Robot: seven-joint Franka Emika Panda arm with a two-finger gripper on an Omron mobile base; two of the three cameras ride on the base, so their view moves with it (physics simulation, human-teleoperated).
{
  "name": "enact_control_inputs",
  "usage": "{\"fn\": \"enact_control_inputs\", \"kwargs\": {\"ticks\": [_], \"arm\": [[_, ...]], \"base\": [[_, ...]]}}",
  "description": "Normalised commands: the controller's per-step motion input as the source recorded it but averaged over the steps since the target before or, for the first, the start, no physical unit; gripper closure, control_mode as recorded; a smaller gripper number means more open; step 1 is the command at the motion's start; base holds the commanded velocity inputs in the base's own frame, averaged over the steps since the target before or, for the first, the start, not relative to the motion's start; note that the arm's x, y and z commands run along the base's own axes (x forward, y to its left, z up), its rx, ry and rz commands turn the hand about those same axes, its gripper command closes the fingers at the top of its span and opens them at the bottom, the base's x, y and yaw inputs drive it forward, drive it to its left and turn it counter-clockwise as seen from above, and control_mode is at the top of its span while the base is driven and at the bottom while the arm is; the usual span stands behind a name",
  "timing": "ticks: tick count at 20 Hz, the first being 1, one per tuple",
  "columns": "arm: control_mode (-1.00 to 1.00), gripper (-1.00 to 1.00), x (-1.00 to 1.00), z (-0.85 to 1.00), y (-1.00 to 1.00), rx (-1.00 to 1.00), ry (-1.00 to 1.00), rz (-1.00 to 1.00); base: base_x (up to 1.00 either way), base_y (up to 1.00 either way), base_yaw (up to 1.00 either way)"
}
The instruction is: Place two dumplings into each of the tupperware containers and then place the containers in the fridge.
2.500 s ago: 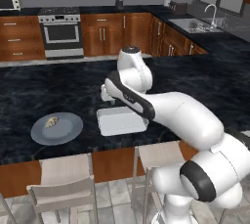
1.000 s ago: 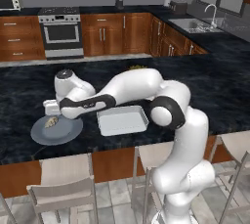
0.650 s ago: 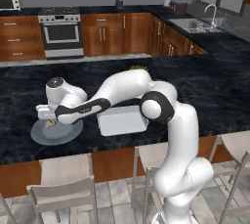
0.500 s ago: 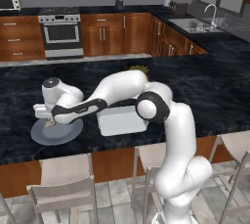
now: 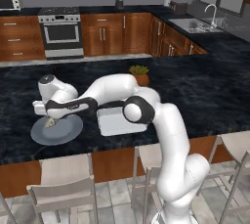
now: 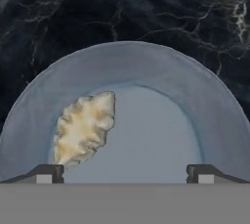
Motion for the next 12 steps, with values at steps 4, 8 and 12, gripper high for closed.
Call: {"fn": "enact_control_inputs", "kwargs": {"ticks": [4,8,12], "arm": [[-1.00,-1.00,0.22,-0.48,0.04,0.00,0.00,-0.06],[-1.00,-1.00,0.23,-0.37,0.15,0.00,0.00,-0.05],[-1.00,-1.00,0.22,-0.23,0.19,0.00,0.00,-0.04]], "base": [[0.00,0.00,0.00],[0.00,0.00,0.00],[0.00,0.00,0.00]]}}
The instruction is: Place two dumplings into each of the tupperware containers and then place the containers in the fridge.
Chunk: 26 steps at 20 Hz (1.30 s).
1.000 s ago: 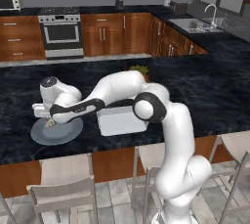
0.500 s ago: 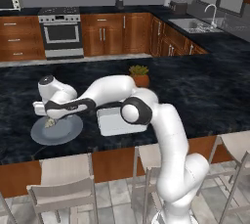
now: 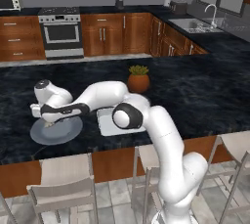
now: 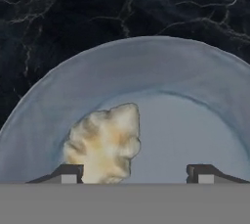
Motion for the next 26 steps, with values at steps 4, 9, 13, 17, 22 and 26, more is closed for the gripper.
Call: {"fn": "enact_control_inputs", "kwargs": {"ticks": [4,9,13,17,22,26], "arm": [[-1.00,-1.00,0.23,-0.17,0.14,0.00,0.00,-0.04],[-1.00,-1.00,0.08,-0.45,0.00,0.00,0.00,-0.03],[-1.00,-1.00,0.00,-0.43,0.00,0.00,0.00,-0.03],[-1.00,1.00,0.01,-0.10,0.00,0.00,0.01,0.00],[-1.00,1.00,-0.06,0.02,-0.46,0.00,-0.02,0.12],[-1.00,1.00,-0.08,0.19,-1.00,0.00,-0.02,0.17]], "base": [[0.00,0.00,0.00],[0.00,0.00,0.00],[0.00,0.00,0.00],[0.00,0.00,0.00],[0.00,0.00,0.00],[0.00,0.00,0.00]]}}
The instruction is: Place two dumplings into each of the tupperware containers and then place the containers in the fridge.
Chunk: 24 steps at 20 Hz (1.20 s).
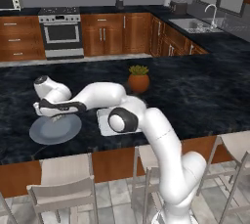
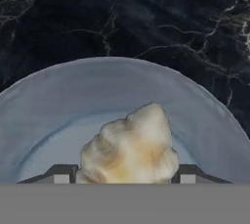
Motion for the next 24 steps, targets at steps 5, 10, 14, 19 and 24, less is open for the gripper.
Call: {"fn": "enact_control_inputs", "kwargs": {"ticks": [5,10,14,19,24], "arm": [[-1.00,1.00,-0.35,0.25,-1.00,0.02,0.00,0.08],[-1.00,1.00,-0.47,0.34,-1.00,0.11,0.00,0.04],[-1.00,1.00,-0.47,0.42,-1.00,0.17,0.00,0.03],[-1.00,1.00,-0.67,0.27,-1.00,0.18,0.00,0.09],[-1.00,1.00,-0.36,0.04,-0.87,0.04,-0.01,0.01]], "base": [[0.00,0.00,0.00],[0.00,0.00,0.00],[0.00,0.00,0.00],[0.00,0.00,0.00],[0.00,0.00,0.00]]}}
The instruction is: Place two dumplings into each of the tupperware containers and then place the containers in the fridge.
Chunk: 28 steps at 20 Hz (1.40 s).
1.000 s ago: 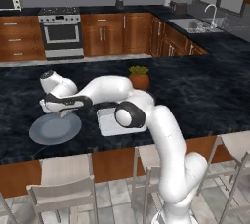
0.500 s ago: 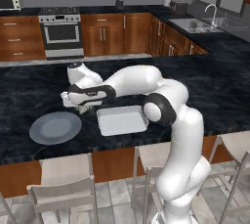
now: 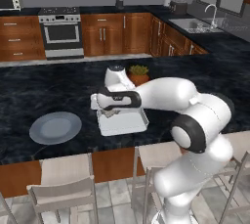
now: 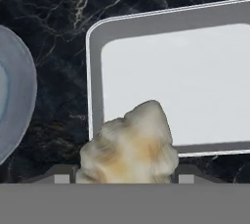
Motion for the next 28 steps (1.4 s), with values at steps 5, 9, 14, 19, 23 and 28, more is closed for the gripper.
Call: {"fn": "enact_control_inputs", "kwargs": {"ticks": [5,9,14,19,23,28], "arm": [[-1.00,1.00,0.13,-0.03,-0.38,-0.03,0.00,0.01],[-1.00,1.00,0.42,-0.27,-0.02,0.00,0.00,0.05],[-1.00,1.00,0.27,-0.48,0.10,-0.04,0.00,0.01],[-1.00,1.00,0.21,-0.36,0.13,-0.02,0.01,0.00],[-1.00,1.00,0.11,-0.24,0.04,0.00,0.02,0.00],[-1.00,1.00,0.19,-0.08,0.00,0.00,0.00,0.00]], "base": [[0.00,0.00,0.00],[0.00,0.00,0.00],[0.00,0.00,0.00],[0.00,0.00,0.00],[0.00,0.00,0.00],[0.00,0.00,0.00]]}}
